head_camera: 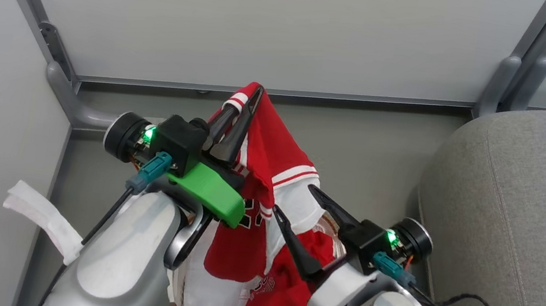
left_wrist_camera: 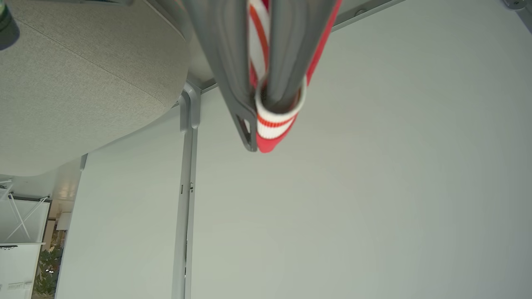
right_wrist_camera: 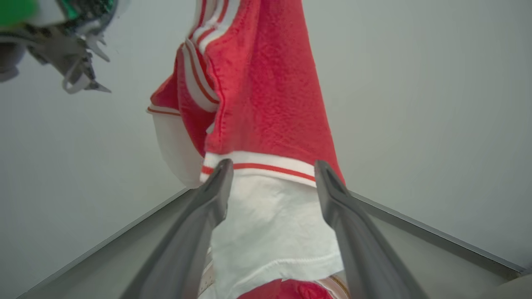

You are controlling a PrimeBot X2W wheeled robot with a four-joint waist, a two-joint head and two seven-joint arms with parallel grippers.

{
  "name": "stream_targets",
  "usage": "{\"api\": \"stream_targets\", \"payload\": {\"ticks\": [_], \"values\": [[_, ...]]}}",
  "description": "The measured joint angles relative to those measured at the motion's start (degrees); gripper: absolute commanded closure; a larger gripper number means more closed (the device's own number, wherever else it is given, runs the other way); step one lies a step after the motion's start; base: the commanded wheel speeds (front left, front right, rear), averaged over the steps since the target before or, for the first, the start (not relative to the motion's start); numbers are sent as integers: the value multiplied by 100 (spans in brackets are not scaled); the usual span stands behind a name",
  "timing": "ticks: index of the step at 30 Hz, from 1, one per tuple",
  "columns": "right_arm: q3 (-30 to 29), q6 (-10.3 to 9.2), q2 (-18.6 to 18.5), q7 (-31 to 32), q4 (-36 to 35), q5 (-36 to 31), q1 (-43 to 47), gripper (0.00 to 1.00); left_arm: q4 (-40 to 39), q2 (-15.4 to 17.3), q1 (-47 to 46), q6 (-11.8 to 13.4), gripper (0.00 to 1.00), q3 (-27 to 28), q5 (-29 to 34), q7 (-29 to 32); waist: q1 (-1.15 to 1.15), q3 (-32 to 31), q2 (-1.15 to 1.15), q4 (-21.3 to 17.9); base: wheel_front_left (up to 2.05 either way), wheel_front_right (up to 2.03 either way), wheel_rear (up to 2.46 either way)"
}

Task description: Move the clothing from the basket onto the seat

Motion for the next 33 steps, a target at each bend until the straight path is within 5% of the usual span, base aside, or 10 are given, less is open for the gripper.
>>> {"api": "stream_targets", "payload": {"ticks": [19,32,33], "values": [[899,0,0,0,-36,578,-604,0,16,-40,-155,0,100,-432,-165,0,0,217,0,410,0,0,0],[813,0,3,0,1299,216,-907,0,-152,-46,-237,0,100,-781,-337,0,0,267,0,583,0,0,0],[768,0,-2,0,1410,221,-912,20,-156,-45,-240,0,100,-805,-349,0,0,264,0,600,0,0,0]]}}
